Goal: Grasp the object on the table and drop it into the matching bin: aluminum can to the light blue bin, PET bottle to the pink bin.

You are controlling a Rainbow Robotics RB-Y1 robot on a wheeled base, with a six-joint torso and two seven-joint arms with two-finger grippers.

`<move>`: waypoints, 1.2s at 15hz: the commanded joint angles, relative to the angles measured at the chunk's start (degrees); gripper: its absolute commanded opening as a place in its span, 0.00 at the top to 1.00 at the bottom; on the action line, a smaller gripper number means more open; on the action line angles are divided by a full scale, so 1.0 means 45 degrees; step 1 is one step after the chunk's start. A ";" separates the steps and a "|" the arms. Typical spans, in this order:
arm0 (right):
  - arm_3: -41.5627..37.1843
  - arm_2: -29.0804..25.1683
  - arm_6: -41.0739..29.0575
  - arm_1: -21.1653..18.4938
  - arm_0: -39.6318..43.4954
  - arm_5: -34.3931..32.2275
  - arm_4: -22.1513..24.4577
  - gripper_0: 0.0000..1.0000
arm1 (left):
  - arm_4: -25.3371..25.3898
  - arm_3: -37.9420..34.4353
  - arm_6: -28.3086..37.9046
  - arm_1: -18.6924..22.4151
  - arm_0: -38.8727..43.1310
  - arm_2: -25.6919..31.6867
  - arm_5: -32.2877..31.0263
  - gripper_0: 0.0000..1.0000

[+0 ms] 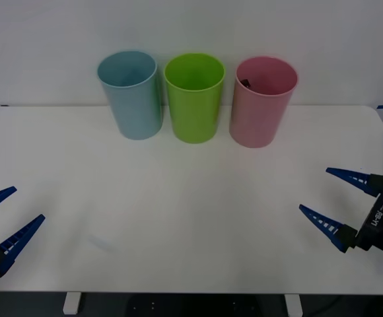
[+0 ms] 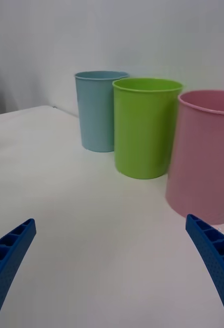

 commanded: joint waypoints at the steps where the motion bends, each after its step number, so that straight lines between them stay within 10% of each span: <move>1: -0.0593 -0.0034 0.0099 0.0001 0.0979 -0.0010 -0.0317 0.00 | 0.0000 0.0000 0.0000 0.0000 0.0000 0.0000 0.0000 0.00; 18: -0.2253 -0.0503 -0.0018 0.0040 0.3401 -0.0811 -0.1391 0.00 | 0.0000 0.0000 0.0000 0.0000 0.0000 0.0000 0.0000 0.00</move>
